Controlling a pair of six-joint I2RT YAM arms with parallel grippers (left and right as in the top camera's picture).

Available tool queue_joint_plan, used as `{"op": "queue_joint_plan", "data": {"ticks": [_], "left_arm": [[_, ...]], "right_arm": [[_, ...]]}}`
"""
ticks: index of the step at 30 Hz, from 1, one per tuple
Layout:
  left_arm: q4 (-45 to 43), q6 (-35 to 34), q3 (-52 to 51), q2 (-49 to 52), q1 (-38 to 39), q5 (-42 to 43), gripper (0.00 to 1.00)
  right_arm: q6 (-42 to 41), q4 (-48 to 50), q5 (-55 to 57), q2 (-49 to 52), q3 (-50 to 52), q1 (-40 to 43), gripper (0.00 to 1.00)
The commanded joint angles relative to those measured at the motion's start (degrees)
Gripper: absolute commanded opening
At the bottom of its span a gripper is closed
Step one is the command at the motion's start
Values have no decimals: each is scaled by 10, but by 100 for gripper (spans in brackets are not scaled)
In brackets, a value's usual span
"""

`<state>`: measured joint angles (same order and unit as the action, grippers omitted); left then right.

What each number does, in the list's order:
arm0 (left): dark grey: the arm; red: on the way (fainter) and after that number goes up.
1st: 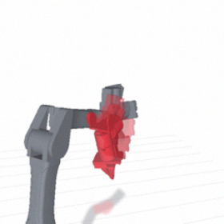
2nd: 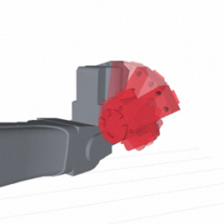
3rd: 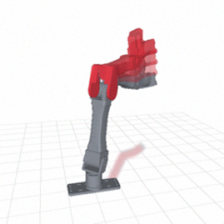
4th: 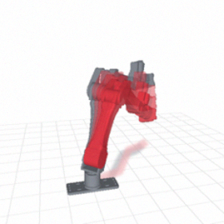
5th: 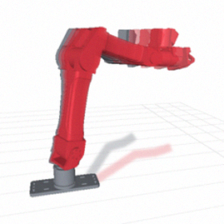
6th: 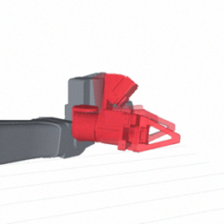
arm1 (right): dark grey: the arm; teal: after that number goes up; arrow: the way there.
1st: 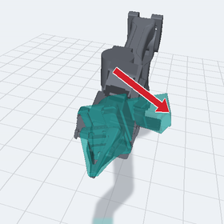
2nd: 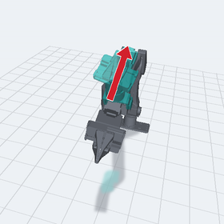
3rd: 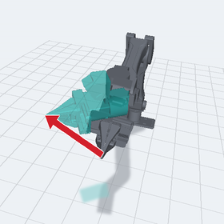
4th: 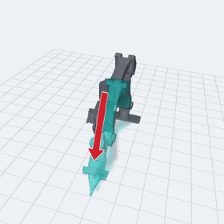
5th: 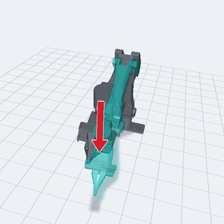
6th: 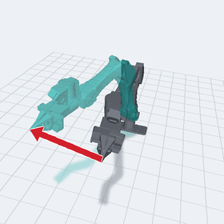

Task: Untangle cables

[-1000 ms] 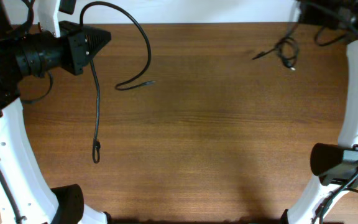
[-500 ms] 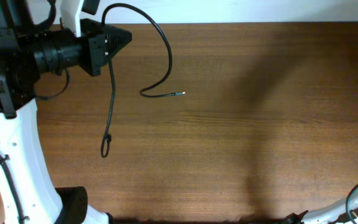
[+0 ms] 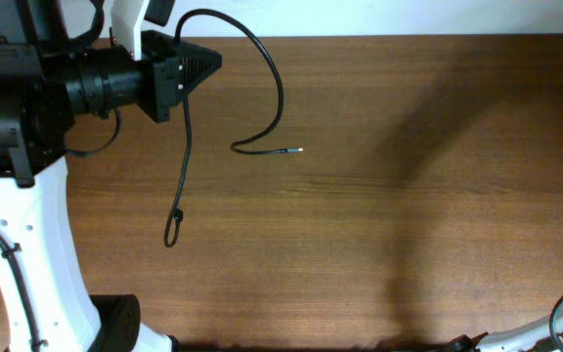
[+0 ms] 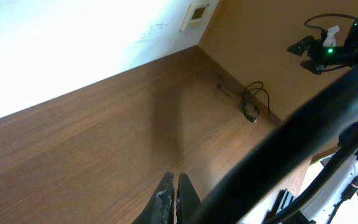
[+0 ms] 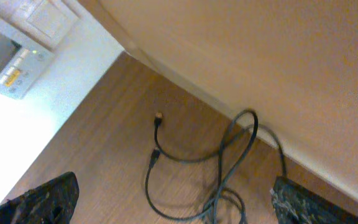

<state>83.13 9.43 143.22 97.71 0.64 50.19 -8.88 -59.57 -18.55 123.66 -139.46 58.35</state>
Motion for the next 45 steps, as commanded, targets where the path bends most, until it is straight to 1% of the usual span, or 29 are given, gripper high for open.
{"op": "queue_joint_plan", "data": {"ticks": [1,2,4,5,6,8,9,11,13,14,15,17,20,23,24,25,28,30,32,33,34,36,37,38,39,40,41,43,45], "left_arm": [[0,3,5,-12,1,11,0],[0,3,5,-12,1,11,0],[0,3,5,-12,9,13,0],[-2,3,5,-12,24,13,0],[-8,3,5,-12,51,13,0],[-17,3,5,-12,84,11,0],[-10,4,5,-12,99,10,0],[-3,6,5,-12,114,10,0],[-3,24,5,-12,117,10,0],[-4,44,5,-12,117,-12,0],[-8,44,5,-12,117,-72,0],[-12,44,5,-12,117,-104,0],[-8,44,5,-12,117,-107,0],[-11,43,5,-12,117,-173,0],[-14,41,5,-12,117,-172,0],[-21,40,5,-12,117,-173,0],[-39,37,5,-12,117,-248,0],[-67,3,5,-12,117,-250,0],[-86,-10,5,-12,117,-250,0],[-90,-10,5,-12,117,-255,0],[-94,-13,5,-12,117,-277,0],[-93,-48,5,-12,117,-275,0],[-89,-84,5,-12,117,-257,0],[-78,-88,4,-12,117,-231,0],[-73,-88,4,-12,117,-232,0],[-73,-92,4,-11,117,-228,0],[-72,-121,4,-11,117,-223,0],[-72,-134,3,-11,118,-218,0],[-72,-138,3,-10,140,-210,0]], "right_arm": [[-17,-14,-86,6,-6,0,99],[42,-12,-238,6,-6,-15,99],[118,-16,-395,6,-6,-57,99],[147,-20,-473,6,-6,-105,99],[147,-26,-503,6,-6,-156,99],[147,-47,-509,6,-6,-255,99],[162,-48,-549,6,-6,-321,99],[162,-47,-596,6,-6,-389,99],[179,-47,-606,6,-6,-447,99],[186,-47,-606,5,-6,-472,99],[186,-46,-606,5,-6,-495,99],[210,-41,-602,5,-6,-528,99],[292,-60,-464,-6,-7,-562,99],[382,-116,-341,-43,-7,-600,99],[389,-126,-330,-56,-7,-610,99],[389,-134,-335,-76,-7,-623,99],[389,-149,-335,-131,-7,-670,99],[388,-135,-335,-173,-7,-702,99],[359,-138,-341,-198,-7,-712,99],[358,-143,-367,-203,-7,-712,99],[358,-144,-429,-211,-7,-712,99],[358,-144,-448,-212,-7,-712,99],[358,-144,-461,-212,-7,-712,99],[358,-143,-481,-212,-7,-712,99],[358,-135,-514,-212,-7,-712,90],[358,-122,-520,-212,-7,-712,84],[358,-120,-520,-212,-7,-715,83],[358,-111,-520,-212,-7,-726,67],[358,-95,-520,-212,-7,-738,63]]}}
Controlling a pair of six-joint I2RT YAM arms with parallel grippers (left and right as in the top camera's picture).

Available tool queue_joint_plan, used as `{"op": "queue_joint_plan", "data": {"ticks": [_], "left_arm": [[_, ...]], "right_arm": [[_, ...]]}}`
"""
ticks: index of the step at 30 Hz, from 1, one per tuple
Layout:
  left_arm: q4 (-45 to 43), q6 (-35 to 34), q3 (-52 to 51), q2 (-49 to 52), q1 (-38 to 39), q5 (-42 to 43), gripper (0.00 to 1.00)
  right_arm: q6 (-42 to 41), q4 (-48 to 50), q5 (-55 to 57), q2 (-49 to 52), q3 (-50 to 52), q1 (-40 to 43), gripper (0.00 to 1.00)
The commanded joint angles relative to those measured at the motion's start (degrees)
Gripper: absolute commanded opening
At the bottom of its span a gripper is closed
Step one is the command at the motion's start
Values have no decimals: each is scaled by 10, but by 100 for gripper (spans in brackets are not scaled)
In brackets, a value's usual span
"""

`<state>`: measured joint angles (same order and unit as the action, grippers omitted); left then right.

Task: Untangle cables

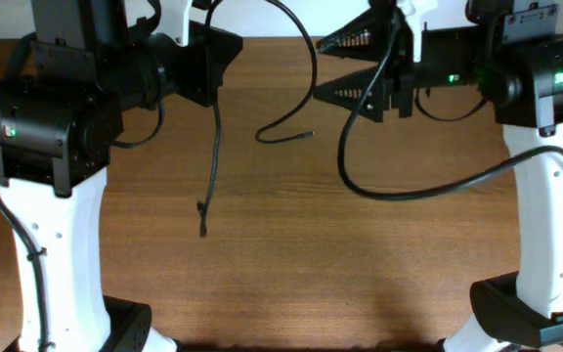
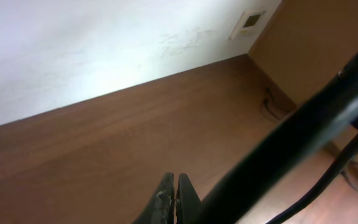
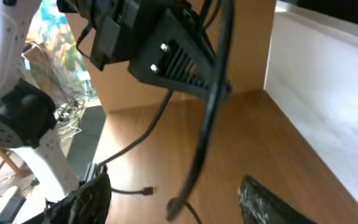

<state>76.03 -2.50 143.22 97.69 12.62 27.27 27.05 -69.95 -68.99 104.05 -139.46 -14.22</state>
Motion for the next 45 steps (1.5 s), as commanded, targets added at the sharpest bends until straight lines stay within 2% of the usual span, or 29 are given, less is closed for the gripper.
{"op": "queue_joint_plan", "data": {"ticks": [1,3,6,7,8,9,10,11,17,20,22,27,28,30,37,39,42,44,45], "left_arm": [[-1,-18,3,-9,39,18,0],[-1,-18,3,-8,43,18,0],[3,-18,3,-8,43,14,0],[10,-18,3,-8,42,14,27],[11,-18,3,-8,42,14,62],[12,-18,3,-8,42,14,82],[14,-18,3,-8,42,14,89],[20,-18,3,-8,42,14,93],[30,-18,3,-8,42,14,94],[44,-18,3,-8,42,14,95],[46,-18,3,-8,42,14,95],[46,-18,3,-8,42,14,94],[46,-18,3,-8,42,14,87],[47,-18,3,-8,42,14,80],[61,-18,3,-8,42,14,82],[67,-18,3,-8,42,14,81],[74,-18,3,-8,42,14,81],[74,-18,3,-8,42,14,81],[74,-18,3,-8,42,14,80]], "right_arm": [[-1,15,-15,-16,-7,-18,34],[-4,16,-15,-16,-7,-19,4],[-5,18,-9,-16,-7,-18,4],[-5,22,-8,-16,-7,-18,4],[-5,30,21,-16,-7,-18,4],[-5,34,60,-16,-7,-18,4],[-5,36,137,-16,-7,-18,4],[-5,35,198,-16,-7,-18,4],[-14,56,305,-14,-7,-2,4],[-122,111,307,2,-7,94,4],[-156,115,307,15,-7,168,4],[-155,115,365,38,-6,330,4],[-156,113,367,51,-6,360,4],[-156,106,374,77,-6,407,4],[-156,102,475,106,85,593,4],[-212,102,549,106,85,628,4],[-220,98,598,106,85,672,4],[-294,95,675,106,85,694,4],[-306,95,683,106,86,698,4]]}}
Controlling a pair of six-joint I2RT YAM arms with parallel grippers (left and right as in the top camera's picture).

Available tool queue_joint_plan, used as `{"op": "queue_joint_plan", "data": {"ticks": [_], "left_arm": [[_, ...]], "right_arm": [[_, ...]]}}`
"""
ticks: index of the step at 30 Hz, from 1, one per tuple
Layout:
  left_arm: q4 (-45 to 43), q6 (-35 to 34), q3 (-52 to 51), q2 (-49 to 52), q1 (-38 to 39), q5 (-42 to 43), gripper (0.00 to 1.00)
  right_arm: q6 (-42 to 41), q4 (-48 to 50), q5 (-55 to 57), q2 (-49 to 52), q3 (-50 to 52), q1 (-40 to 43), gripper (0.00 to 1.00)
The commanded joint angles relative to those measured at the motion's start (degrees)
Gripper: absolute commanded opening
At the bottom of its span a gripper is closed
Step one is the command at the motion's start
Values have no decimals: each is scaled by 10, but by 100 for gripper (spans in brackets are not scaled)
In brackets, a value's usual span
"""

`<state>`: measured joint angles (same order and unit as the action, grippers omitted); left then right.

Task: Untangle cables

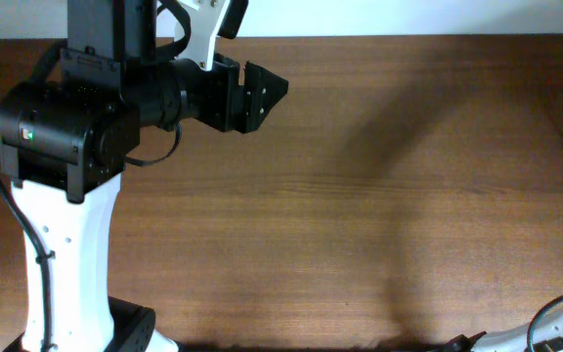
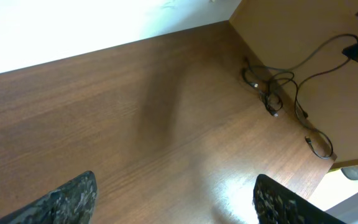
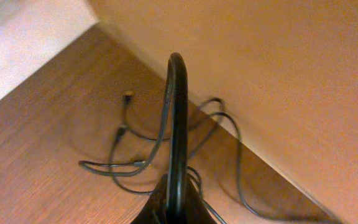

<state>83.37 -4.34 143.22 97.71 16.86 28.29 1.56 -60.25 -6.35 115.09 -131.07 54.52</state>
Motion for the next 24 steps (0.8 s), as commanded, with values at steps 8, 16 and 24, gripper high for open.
{"op": "queue_joint_plan", "data": {"ticks": [8,16,24], "left_arm": [[19,0,3,-9,0,4,82],[50,9,3,-9,0,4,76],[120,9,3,-9,0,-131,88]], "right_arm": [[-169,-34,-59,-2,19,6,99],[85,-19,-367,-2,19,-286,98],[156,-134,-194,-3,19,-557,99]]}}
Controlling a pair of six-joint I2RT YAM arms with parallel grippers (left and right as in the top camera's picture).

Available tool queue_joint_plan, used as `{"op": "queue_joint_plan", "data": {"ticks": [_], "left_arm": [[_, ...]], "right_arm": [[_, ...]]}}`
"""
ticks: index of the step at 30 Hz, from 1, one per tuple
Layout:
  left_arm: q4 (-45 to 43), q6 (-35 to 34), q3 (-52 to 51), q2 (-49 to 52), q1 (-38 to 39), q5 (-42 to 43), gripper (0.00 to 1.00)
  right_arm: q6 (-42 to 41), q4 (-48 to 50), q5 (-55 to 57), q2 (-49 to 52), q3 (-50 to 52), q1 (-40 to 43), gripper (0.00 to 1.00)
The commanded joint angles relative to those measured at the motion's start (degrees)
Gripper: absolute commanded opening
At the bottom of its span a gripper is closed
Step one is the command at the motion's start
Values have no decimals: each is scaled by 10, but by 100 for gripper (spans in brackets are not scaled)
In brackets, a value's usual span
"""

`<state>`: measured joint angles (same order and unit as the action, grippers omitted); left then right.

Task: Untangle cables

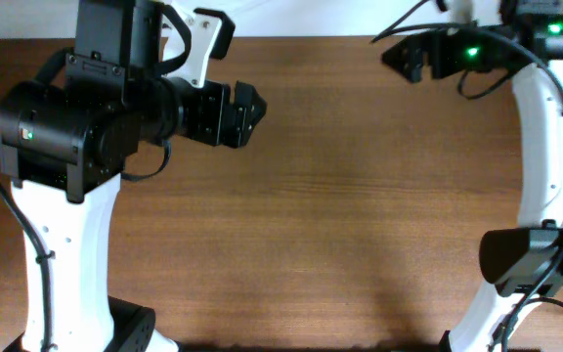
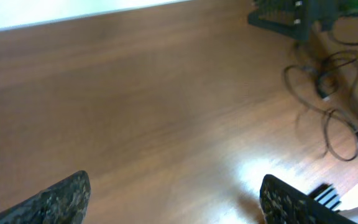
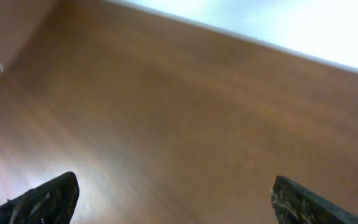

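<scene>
Black cables [image 2: 328, 93] lie in loose loops with a plug at the table's right edge, seen only in the left wrist view; the overhead view shows no cable. My left gripper [image 1: 252, 106] [image 2: 174, 182] hangs open and empty over the back left of the table, pointing right. The right gripper [image 1: 391, 54] [image 3: 176, 182] is open too, with nothing between its fingers, at the back right pointing left. It also shows in the left wrist view as the right gripper [image 2: 284, 14], just beyond the cables.
The brown wooden table [image 1: 360, 215] fills the overhead view. A white wall [image 3: 278, 18] runs along its back edge. The right arm's white links [image 1: 545, 147] stand along the right side and the left arm's base [image 1: 57, 254] along the left.
The right gripper was shut on a black cable over the pile at the right edge; now it is open, empty, at the back right. The left gripper stays open, shifted slightly.
First my left gripper was shut on a black cable dangling over the left of the table, the right open over the pile. Then both arms met at the back, the left still holding. Later the left was open, the right shut on a cable. Now both are empty.
</scene>
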<state>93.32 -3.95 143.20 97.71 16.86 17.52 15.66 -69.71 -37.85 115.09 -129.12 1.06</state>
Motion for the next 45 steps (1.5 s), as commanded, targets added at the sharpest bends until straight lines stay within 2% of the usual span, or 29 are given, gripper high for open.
{"op": "queue_joint_plan", "data": {"ticks": [1,2,3,4,5,8,11,13,15,17,18,20,22,23,24,25,29,32,35,36,37,39,42,45], "left_arm": [[27,5,3,-9,0,-23,89],[27,5,3,-9,0,-24,90],[28,5,3,-9,0,-67,87],[34,-18,3,-9,0,-147,85],[34,-32,3,-9,0,-163,84],[34,-40,3,-9,0,-163,79],[34,-53,-17,-15,0,-169,77],[34,-86,-70,-45,0,-177,75],[28,-90,-118,-93,4,-187,75],[23,-148,-184,-159,38,-290,77],[1,-177,-248,-209,64,-322,79],[-78,-199,-375,-284,78,-324,79],[-181,-233,-558,-366,78,-326,79],[-246,-256,-671,-418,78,-325,82],[-278,-260,-716,-442,78,-326,89],[-300,-260,-739,-456,77,-326,99],[-347,-261,-739,-459,78,-323,99],[-357,-260,-739,-459,78,-208,99],[-382,-260,-739,-459,77,-224,99],[-435,-260,-739,-459,77,-262,99],[-537,-260,-739,-459,77,-312,99],[-689,-260,-740,-459,77,-353,99],[-877,-260,-751,-477,77,-364,99],[-1015,-260,-888,-575,55,-364,99]], "right_arm": [[15,-74,109,-3,0,-26,99],[29,-100,94,-3,0,-30,99],[66,-130,89,-4,0,-44,99],[66,-133,89,-6,0,-58,99],[66,-134,89,-10,0,-68,99],[66,-143,90,-62,0,-109,99],[63,-154,123,-162,0,-135,99],[10,-154,218,-252,0,-150,99],[-34,-175,279,-329,0,-150,99],[-61,-191,323,-375,0,-150,99],[-84,-201,350,-401,0,-150,99],[-93,-221,368,-423,0,-150,99],[-93,-262,368,-440,0,-150,99],[-94,-276,369,-457,0,-150,99],[-93,-276,369,-469,0,-150,99],[-93,-276,371,-476,0,-150,99],[-93,-276,371,-476,0,-150,99],[-93,-276,371,-475,0,-150,99],[-93,-276,370,-475,0,-150,99],[-93,-276,371,-475,0,-150,99],[-93,-276,371,-475,0,-150,99],[-93,-276,371,-475,0,-150,99],[-93,-276,371,-476,0,-150,99],[-93,-276,371,-475,0,-150,99]]}}
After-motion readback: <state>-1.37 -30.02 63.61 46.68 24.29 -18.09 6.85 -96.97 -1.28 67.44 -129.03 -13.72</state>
